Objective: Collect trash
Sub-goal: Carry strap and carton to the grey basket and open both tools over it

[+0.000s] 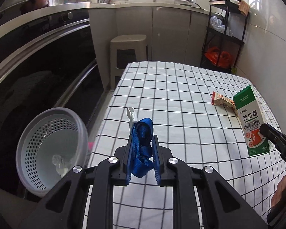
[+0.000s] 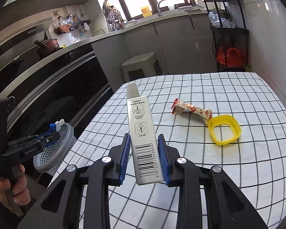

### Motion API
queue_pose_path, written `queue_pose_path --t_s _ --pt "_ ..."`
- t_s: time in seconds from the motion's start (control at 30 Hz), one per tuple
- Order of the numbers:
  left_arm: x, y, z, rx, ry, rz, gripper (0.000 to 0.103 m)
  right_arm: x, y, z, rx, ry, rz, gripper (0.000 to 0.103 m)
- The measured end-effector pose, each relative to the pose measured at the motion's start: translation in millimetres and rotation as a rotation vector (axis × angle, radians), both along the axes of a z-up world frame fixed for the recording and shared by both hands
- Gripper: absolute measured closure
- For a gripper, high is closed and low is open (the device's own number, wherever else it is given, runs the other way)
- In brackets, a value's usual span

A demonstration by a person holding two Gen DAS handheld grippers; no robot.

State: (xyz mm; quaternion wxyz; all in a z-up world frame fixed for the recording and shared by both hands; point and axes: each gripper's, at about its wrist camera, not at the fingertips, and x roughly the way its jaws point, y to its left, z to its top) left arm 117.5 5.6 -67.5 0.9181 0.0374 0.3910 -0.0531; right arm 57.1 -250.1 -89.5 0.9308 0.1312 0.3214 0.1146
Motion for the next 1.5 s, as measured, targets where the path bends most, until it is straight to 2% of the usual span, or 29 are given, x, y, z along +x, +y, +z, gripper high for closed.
queue_pose_path --t_s 0.3,0.53,0.63,0.77,0.97,1.23,1.5 --pt "-4.4 86.4 1.7 0.037 -0.022 0.109 0.085 1.3 85.0 2.5 0.04 0.012 0.095 0.074" --pt "-1.8 139.2 -4.3 0.027 -0.043 0.211 0.084 14.6 146.4 6.4 0.037 0.025 0.173 0.074" --pt "1.2 161.8 -6.4 -0.01 -0.026 0.242 0.084 23.2 169.8 9.3 0.028 0.026 0.208 0.074" --pt "3.4 188.4 -9.5 0.006 -0.031 0.301 0.084 35.6 200.9 12.4 0.029 0.022 0.26 0.074" --pt "15.5 227.4 -25.7 -0.027 0.044 0.386 0.084 59.8 246.8 8.5 0.042 0.03 0.345 0.074" --pt "24.2 253.7 -39.8 -0.033 0.082 0.442 0.084 84.0 304.0 -1.2 0.053 0.063 0.442 0.074" --pt "29.9 258.5 -42.8 -0.05 0.097 0.436 0.083 95.3 336.1 -10.8 0.03 0.102 0.48 0.074"
